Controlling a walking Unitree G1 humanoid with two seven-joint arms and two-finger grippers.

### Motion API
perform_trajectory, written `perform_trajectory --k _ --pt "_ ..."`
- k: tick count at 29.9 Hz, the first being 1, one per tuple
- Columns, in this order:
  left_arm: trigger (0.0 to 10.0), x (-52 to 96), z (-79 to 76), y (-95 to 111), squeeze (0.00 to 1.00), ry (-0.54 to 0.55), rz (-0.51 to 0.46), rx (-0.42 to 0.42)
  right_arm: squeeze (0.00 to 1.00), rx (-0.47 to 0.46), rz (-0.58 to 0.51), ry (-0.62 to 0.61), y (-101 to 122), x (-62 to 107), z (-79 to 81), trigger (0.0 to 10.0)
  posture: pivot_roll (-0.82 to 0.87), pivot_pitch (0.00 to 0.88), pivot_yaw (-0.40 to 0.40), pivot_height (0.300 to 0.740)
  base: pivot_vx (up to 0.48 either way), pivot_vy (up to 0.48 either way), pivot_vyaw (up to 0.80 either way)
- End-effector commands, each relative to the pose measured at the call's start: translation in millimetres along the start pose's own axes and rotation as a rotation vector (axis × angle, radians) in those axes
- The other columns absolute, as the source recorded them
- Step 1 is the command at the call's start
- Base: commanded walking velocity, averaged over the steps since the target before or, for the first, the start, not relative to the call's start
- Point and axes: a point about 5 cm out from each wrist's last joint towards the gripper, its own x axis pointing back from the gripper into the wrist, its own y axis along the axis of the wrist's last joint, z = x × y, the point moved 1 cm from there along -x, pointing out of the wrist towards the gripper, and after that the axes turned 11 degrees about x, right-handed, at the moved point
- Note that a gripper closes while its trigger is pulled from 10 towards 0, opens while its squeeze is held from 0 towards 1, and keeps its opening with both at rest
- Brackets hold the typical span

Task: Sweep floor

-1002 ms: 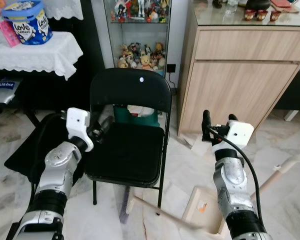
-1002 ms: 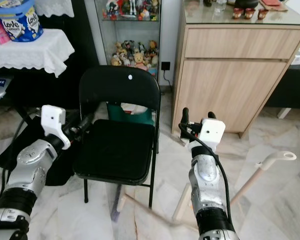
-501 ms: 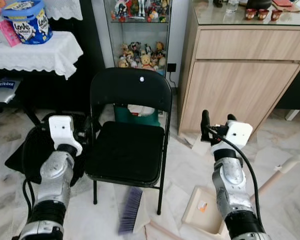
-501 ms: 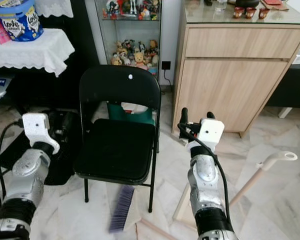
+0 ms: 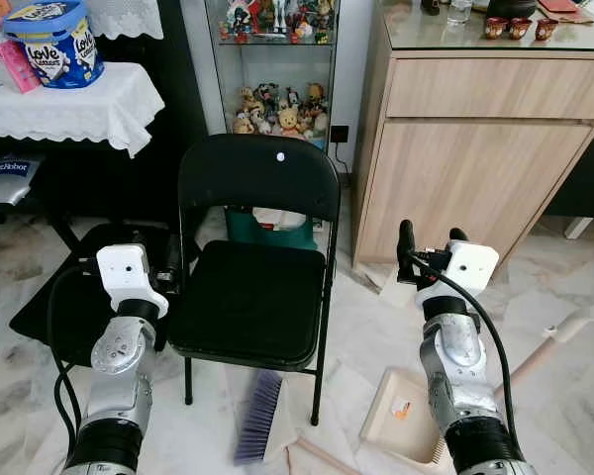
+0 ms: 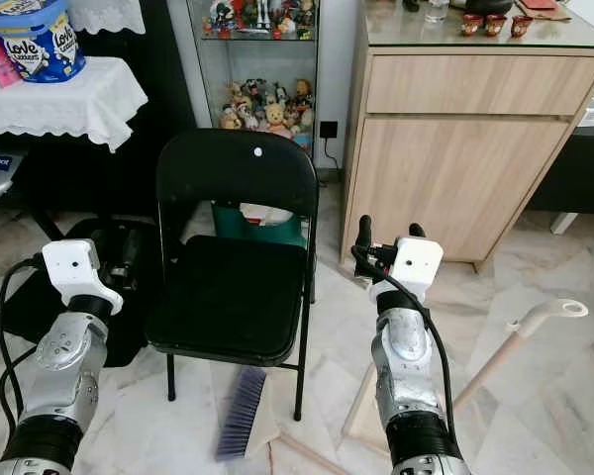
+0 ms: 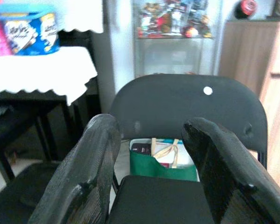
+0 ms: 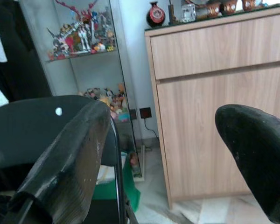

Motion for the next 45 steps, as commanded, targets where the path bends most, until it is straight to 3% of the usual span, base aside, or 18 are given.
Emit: perform_trajectory --k 1,14,38,45 --pt "10.0 1.3 0.0 1 0.00 -0.003 -0.010 -0.017 0.00 0.007 0.004 -0.009 -2 0.9 -2.6 10.0 0.02 0.027 0.029 0.740 0.000 0.000 0.00" --pt "10.0 4.1 3.0 -1 0.00 0.020 -0.014 -0.010 0.00 0.038 0.013 0.002 -7 4.6 -3.1 10.0 0.01 0.006 0.025 0.740 0.000 0.000 0.00" --pt "10.0 5.3 1.7 -2 0.00 0.018 -0.010 -0.020 0.00 0.043 0.014 0.015 -9 3.7 -2.3 10.0 0.03 0.038 0.022 0.740 0.000 0.000 0.80" --pt "10.0 13.4 7.6 -19 0.00 0.054 0.057 -0.032 0.00 0.050 0.042 0.018 -16 7.0 -3.8 10.0 0.03 0.043 0.024 0.740 0.000 0.000 0.80"
